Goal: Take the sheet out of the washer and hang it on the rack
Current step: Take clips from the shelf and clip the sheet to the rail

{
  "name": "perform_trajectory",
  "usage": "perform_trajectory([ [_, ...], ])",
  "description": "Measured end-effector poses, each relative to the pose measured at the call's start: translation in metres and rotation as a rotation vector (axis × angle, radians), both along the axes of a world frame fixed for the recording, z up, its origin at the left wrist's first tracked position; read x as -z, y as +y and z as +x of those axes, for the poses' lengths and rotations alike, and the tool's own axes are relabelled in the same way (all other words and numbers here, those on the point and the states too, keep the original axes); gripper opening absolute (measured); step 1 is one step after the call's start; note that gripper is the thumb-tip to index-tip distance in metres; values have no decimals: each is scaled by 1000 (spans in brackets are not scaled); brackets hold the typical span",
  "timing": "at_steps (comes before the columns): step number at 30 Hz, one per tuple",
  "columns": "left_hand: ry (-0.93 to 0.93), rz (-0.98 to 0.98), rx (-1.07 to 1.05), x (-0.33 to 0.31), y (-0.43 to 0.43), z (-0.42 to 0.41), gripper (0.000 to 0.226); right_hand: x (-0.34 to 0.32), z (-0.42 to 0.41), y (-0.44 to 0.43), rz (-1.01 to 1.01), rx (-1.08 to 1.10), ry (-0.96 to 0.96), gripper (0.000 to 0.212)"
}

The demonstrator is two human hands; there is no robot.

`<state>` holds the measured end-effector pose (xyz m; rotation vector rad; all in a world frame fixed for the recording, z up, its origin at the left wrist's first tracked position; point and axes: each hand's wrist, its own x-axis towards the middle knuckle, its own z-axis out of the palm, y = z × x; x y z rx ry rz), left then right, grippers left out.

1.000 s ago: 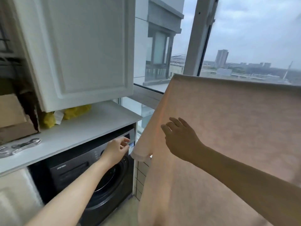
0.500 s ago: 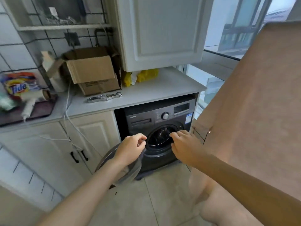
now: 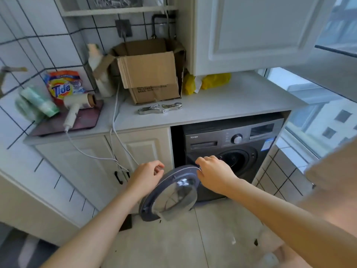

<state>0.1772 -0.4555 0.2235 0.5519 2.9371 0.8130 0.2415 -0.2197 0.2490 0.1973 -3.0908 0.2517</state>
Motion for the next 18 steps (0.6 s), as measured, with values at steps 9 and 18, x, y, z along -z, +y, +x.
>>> perform_trajectory([
  [9,20,-29,-3,-3,-39,-134,18,2,-121,-41,-33,48,-59,28],
  [18,115,0,46,-23,-31,-235,35,-5,-210,-57,-41,93,-31,35],
])
